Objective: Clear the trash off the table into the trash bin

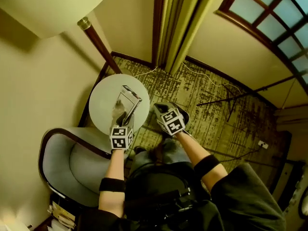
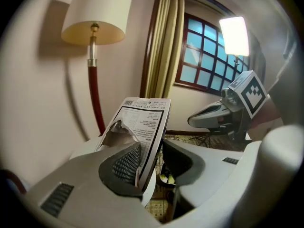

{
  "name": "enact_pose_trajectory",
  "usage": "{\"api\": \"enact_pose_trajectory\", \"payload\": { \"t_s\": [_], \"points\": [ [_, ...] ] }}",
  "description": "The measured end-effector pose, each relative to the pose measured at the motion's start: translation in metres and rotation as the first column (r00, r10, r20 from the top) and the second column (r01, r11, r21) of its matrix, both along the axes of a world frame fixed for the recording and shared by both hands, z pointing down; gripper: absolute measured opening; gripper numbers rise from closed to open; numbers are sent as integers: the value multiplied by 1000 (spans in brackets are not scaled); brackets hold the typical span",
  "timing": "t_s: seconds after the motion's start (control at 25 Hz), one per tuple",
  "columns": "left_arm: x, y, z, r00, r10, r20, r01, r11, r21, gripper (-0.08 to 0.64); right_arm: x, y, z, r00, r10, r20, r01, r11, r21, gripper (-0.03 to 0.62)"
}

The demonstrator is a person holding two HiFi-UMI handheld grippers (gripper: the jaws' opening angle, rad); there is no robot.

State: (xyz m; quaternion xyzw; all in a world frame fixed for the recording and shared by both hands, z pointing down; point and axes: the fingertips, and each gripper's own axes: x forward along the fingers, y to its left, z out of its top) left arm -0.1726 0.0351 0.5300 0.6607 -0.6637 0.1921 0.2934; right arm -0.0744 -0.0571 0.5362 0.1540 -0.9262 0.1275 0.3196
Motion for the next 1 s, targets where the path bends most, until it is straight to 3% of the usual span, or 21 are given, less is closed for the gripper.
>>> {"api": "enact_pose_trajectory", "payload": {
  "t_s": [0.08, 0.2, 0.48, 0.76, 1.0],
  "points": [
    [26, -20, 6, 996, 91, -2, -91, 996, -1, 150, 33, -14, -1, 996, 92, -2, -92, 996, 2, 3],
    [77, -48, 7, 972, 235, -24, -235, 972, -6, 150, 89, -30, 4, 972, 236, -6, -236, 972, 6, 3],
    [179, -81, 18, 878, 478, -11, -478, 878, -20, 150, 189, -38, 10, 900, 435, -14, -435, 900, -19, 2],
    [235, -96, 56, 794, 608, -2, -607, 791, -72, 150, 242, -38, 45, 852, 522, -45, -524, 851, -32, 2],
    [264, -105, 113, 727, 686, -19, -682, 719, -134, 150, 265, -43, 102, 818, 570, -81, -575, 814, -84, 2]
  ]
}}
